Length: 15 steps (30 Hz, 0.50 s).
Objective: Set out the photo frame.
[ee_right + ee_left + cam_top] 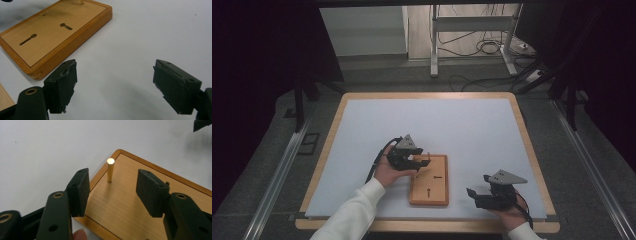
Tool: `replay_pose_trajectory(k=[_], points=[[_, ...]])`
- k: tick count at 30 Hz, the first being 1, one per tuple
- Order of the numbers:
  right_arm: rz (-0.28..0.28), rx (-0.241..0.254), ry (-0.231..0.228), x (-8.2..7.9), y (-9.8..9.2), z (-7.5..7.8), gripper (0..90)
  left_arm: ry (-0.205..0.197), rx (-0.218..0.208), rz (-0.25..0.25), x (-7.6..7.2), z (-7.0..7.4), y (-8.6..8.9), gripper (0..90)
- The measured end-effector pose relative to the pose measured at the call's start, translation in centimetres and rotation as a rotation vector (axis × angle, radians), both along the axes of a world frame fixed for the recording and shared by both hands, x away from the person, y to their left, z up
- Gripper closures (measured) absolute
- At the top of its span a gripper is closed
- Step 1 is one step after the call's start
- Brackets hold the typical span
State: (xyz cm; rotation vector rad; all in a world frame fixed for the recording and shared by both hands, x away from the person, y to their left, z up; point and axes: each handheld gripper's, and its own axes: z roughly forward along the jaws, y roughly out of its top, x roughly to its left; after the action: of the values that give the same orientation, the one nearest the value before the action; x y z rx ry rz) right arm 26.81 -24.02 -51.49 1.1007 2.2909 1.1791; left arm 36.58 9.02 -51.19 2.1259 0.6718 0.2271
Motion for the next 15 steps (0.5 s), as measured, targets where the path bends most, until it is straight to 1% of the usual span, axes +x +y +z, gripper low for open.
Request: replay_pose_trajectory(k=[5, 7, 9, 12, 13, 15], points=[[0.002, -0.005, 0.000, 0.0, 0.0, 0.0, 19.6, -0.005, 0.014, -0.020, 0.3, -0.2, -1.0, 49.5], [0.002, -0.006, 0.000, 0.0, 0.0, 0.0, 19.6, -0.006, 0.017, -0.023, 0.5, -0.2, -1.5, 53.6], [0.002, -0.005, 0.000, 0.0, 0.0, 0.0, 19.6, -0.002, 0.028, -0.034, 0.7, -0.2, -1.8, 57.5], [0.002, -0.007, 0.001, 0.0, 0.0, -0.1, 19.6, 0.000, 0.047, -0.034, 1.0, -0.5, -2.0, 62.2], [0.003, -0.007, 0.001, 0.0, 0.0, -0.1, 19.6, 0.008, 0.035, -0.026, 1.1, -0.7, -2.1, 64.0], [0.003, -0.007, 0.001, 0.0, 0.0, -0.1, 19.6, 0.015, 0.038, -0.028, 1.3, -0.8, -2.1, 69.1]])
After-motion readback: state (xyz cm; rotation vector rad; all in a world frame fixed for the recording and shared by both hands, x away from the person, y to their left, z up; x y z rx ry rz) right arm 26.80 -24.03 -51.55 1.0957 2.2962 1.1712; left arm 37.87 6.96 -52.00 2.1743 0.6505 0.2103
